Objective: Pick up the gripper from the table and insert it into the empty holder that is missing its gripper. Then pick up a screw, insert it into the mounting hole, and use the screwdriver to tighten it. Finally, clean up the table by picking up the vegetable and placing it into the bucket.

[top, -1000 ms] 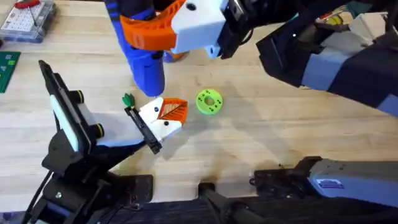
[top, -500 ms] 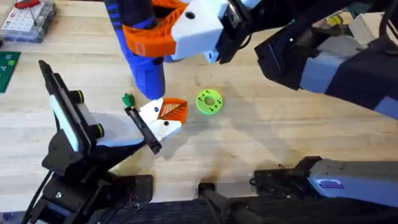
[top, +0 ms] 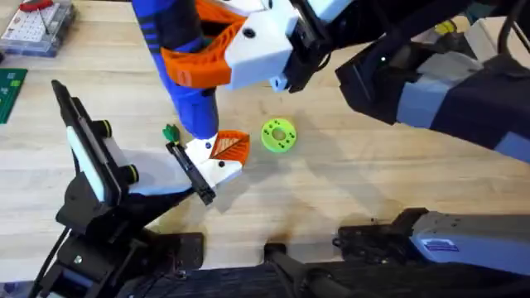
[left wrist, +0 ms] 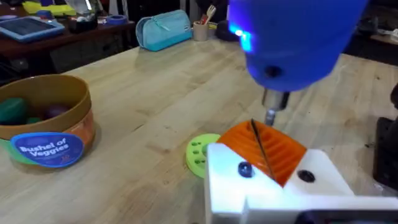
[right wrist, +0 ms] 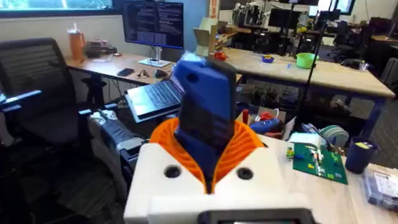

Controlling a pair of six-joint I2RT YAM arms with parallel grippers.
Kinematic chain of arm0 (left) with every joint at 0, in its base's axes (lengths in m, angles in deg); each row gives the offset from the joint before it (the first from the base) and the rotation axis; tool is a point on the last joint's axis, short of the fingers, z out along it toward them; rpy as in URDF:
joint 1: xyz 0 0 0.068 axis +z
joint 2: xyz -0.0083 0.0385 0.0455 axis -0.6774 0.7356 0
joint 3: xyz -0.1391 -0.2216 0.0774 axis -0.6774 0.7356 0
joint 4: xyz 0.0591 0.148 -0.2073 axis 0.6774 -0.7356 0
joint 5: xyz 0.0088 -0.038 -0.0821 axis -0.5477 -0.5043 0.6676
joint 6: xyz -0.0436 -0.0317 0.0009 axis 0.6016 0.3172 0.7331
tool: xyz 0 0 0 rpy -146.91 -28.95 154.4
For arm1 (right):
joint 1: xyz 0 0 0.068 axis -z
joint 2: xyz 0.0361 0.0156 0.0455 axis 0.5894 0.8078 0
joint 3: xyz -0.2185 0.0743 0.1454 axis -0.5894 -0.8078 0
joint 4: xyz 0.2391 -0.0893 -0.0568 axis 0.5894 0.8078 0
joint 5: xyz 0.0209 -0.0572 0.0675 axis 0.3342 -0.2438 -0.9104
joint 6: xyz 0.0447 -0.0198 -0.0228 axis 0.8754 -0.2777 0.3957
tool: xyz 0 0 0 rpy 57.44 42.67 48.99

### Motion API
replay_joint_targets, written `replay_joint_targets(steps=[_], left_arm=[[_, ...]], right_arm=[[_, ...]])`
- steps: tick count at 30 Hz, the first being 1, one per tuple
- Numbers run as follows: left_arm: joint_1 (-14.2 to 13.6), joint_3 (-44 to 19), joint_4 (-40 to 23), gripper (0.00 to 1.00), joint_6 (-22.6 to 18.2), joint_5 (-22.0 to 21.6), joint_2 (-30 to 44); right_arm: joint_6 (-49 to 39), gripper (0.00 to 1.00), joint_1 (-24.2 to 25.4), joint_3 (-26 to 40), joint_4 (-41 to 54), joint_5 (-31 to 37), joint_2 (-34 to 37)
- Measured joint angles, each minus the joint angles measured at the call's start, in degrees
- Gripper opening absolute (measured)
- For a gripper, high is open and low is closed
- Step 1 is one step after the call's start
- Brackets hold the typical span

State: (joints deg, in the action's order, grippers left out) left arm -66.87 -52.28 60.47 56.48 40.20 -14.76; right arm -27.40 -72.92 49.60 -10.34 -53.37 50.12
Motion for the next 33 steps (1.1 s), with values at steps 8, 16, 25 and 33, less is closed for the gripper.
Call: replay_joint_targets(steps=[8,16,25,33], left_arm=[[0.00,0.00,0.01,0.016,0.00,0.00,0.00],[0.00,0.00,0.00,0.016,0.01,0.01,0.01],[0.00,0.00,0.00,0.016,0.00,0.00,0.01],[0.00,0.00,0.00,0.016,0.00,0.00,0.01]], right_arm=[[-1.13,0.022,-0.15,-1.75,0.03,0.02,-0.01],[-2.80,0.022,-0.17,-2.71,-0.04,0.41,-0.01],[-4.23,0.022,-0.28,-4.34,-0.06,2.21,-0.01],[-5.90,0.022,-1.58,-4.35,-0.07,2.92,0.00]])
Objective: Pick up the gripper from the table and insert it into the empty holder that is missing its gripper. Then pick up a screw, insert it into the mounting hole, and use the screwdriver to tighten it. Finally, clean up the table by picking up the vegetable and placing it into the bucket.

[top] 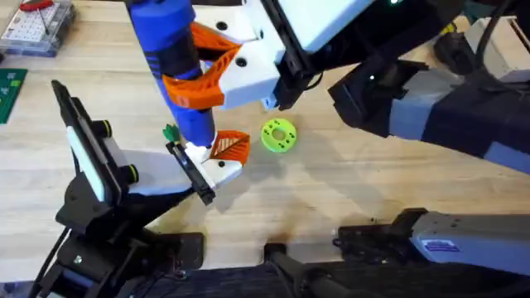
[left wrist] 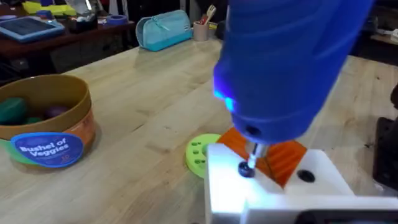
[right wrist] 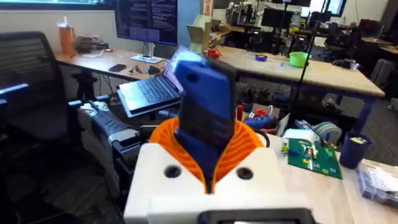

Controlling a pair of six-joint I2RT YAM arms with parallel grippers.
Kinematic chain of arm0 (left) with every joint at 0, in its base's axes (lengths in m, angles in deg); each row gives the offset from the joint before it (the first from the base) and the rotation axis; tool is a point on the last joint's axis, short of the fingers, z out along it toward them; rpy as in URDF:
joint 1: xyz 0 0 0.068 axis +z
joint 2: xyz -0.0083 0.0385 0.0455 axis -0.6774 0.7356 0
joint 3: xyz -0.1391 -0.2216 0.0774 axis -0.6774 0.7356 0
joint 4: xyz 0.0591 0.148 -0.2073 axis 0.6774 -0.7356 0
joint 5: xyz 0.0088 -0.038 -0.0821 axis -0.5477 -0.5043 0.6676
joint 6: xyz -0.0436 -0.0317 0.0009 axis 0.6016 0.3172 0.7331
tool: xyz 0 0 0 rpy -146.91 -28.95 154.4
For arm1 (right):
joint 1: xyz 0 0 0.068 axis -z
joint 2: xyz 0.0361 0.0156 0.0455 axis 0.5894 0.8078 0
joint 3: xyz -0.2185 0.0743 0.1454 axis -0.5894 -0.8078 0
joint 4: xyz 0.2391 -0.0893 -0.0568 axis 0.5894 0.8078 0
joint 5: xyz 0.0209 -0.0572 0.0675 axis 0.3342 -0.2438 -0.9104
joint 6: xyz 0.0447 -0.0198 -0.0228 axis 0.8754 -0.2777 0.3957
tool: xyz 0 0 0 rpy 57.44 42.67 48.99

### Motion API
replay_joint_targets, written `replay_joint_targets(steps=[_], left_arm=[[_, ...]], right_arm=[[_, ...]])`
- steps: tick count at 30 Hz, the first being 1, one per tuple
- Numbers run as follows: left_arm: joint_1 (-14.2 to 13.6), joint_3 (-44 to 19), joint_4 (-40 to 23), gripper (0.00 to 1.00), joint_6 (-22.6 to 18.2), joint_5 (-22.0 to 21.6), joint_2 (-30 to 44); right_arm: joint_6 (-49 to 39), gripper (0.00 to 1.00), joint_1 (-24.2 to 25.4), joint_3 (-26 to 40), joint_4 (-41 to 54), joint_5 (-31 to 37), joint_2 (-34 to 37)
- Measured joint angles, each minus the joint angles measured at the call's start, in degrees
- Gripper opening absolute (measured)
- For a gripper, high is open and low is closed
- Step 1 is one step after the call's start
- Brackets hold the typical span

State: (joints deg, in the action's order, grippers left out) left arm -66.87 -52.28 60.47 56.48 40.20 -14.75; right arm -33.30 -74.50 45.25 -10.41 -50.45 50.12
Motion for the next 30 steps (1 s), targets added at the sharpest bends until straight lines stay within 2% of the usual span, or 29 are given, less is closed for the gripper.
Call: replay_joint_targets(steps=[30], left_arm=[[0.00,0.00,0.00,0.016,0.00,0.00,-0.02]], right_arm=[[-1.74,0.022,0.29,0.00,0.53,-0.17,-0.01]])
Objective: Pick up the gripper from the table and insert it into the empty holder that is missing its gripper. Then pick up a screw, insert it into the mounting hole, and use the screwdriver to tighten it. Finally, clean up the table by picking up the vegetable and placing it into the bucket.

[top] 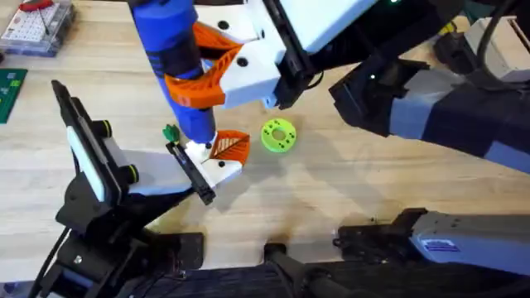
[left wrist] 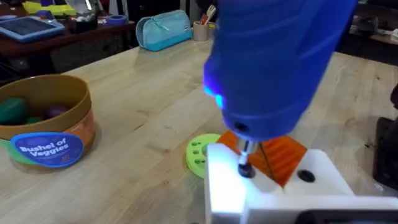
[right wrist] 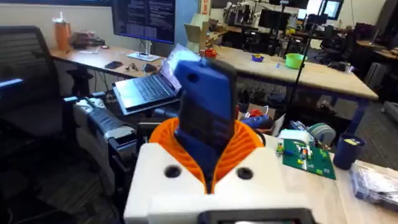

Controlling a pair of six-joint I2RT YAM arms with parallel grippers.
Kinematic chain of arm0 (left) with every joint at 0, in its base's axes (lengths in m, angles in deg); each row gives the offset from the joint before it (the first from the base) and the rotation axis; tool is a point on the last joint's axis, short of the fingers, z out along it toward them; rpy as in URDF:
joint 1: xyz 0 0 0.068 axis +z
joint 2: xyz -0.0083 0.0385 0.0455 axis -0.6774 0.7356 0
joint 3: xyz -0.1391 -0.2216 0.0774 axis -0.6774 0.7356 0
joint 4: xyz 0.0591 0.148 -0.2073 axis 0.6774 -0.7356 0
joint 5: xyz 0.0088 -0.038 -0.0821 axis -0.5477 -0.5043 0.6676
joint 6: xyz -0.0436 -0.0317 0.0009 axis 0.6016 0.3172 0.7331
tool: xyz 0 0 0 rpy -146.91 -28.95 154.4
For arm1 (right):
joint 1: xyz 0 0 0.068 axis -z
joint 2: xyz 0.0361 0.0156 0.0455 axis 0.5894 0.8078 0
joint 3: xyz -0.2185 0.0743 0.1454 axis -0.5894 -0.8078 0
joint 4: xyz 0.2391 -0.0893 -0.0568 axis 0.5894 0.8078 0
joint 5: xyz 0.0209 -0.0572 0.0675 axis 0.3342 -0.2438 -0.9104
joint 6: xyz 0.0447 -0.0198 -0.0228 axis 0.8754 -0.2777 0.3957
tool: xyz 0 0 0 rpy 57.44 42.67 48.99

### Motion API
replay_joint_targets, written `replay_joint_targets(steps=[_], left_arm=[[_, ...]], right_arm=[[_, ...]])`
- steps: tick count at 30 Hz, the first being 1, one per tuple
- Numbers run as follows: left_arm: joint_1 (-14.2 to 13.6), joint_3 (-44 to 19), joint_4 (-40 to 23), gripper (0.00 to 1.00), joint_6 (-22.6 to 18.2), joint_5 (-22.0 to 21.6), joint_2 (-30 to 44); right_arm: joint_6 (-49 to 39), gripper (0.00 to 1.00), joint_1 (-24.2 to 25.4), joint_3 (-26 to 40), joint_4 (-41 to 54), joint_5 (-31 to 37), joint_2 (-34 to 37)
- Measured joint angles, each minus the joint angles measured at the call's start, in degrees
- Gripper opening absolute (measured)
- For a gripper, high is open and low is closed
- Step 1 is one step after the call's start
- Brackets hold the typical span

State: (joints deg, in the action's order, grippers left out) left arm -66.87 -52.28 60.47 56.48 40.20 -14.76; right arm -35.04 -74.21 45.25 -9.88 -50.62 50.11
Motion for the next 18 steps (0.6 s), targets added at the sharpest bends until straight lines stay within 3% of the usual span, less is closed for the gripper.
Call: replay_joint_targets(steps=[18], left_arm=[[0.00,0.00,0.00,0.016,0.00,0.00,0.02]], right_arm=[[-0.24,0.022,-0.04,0.00,1.13,-1.16,-0.02]])
